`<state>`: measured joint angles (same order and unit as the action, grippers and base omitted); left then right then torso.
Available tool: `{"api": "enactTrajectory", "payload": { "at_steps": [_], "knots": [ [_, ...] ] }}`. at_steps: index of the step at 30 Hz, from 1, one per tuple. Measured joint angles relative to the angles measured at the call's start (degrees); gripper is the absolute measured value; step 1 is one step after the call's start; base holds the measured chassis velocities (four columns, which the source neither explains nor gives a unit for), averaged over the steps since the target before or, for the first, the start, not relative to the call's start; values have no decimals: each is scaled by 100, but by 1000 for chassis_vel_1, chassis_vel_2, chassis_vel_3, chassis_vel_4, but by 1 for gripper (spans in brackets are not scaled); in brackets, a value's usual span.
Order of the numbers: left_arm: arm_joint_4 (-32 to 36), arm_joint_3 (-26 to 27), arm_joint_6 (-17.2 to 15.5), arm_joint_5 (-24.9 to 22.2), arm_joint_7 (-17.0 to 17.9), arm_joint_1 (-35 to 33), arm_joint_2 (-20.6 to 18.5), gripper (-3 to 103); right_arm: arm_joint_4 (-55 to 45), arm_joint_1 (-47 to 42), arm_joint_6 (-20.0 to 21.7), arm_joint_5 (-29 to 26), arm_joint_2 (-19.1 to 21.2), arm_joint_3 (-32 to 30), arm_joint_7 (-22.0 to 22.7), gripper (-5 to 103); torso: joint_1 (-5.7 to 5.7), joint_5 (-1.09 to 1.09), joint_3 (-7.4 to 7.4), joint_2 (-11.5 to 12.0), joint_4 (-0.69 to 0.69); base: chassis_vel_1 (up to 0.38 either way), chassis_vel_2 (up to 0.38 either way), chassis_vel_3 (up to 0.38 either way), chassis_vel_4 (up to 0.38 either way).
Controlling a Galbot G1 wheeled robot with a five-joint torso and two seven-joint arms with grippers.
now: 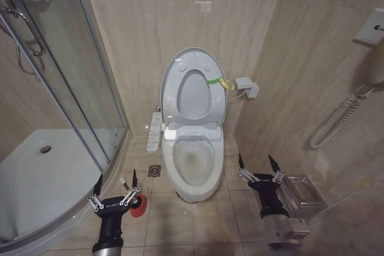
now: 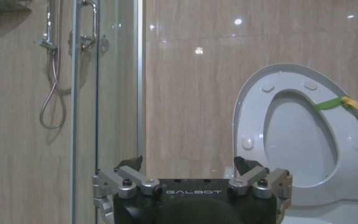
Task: Open the toilet lid, clean the toilet bowl with a toilet brush, close the toilet lid, and flush.
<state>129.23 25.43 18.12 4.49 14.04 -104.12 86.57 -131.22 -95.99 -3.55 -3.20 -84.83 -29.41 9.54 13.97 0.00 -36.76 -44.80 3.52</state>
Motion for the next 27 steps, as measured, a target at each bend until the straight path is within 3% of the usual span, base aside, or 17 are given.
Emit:
{"api": "enactTrajectory", "payload": {
  "at_steps": [7, 8, 15, 22, 23, 27],
  "knots": [
    [-20, 92, 184, 7, -51, -72, -230, 98, 0, 0, 0, 0, 0, 0, 0, 100, 0, 0, 0, 0, 0, 0, 0, 0, 0],
    [-28, 108, 189, 3, -45, -70, -271, 87, 0, 0, 0, 0, 0, 0, 0, 100, 0, 0, 0, 0, 0, 0, 0, 0, 0],
    [-38, 122, 75, -124, 77, -25, -386, 86, 0, 0, 0, 0, 0, 0, 0, 100, 0, -1, 0, 0, 0, 0, 0, 0, 0],
    [42, 86, -169, -309, 109, 6, -440, 86, 0, 0, 0, 0, 0, 0, 0, 100, 0, 0, 0, 0, 0, 0, 0, 0, 0],
    [55, 88, -193, -423, 90, 26, -470, 98, 0, 0, 0, 0, 0, 0, 0, 100, 0, 0, 0, 0, 0, 0, 0, 0, 0],
    [54, 114, -223, -548, 42, 70, -518, 98, 0, 0, 0, 0, 0, 0, 0, 100, 0, 0, 0, 0, 0, 0, 0, 0, 0]
  ]
}}
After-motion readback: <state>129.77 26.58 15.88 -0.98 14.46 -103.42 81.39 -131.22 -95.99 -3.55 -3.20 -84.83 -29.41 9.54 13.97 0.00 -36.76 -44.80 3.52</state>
